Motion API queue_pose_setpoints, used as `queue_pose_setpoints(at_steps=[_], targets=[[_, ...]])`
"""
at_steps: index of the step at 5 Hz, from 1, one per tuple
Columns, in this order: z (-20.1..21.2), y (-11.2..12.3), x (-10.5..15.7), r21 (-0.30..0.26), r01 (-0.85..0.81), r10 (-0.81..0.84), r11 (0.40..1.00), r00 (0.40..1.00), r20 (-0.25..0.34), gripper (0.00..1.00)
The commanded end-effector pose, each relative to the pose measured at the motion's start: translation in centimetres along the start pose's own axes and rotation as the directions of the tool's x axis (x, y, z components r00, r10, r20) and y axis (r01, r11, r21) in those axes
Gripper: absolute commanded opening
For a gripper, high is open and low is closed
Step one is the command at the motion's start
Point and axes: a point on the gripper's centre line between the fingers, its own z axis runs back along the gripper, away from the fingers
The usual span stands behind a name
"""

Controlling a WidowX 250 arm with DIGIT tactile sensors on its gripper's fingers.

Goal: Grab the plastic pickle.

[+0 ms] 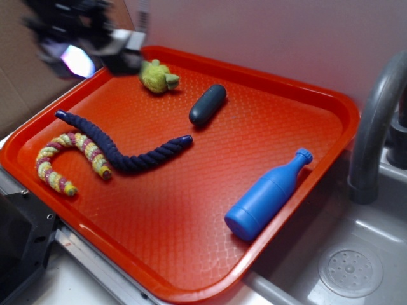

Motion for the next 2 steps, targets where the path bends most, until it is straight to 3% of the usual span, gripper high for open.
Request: queue_pose_setpoints(at_steps=[1, 2], targets=[[-4.8, 0.8, 6.0, 0.121, -0.087, 0.085, 0.989, 0.996, 0.017, 1.00], [-4.1, 0.8, 5.0, 0.149, -0.055, 0.055, 0.987, 0.998, 0.003, 1.00]])
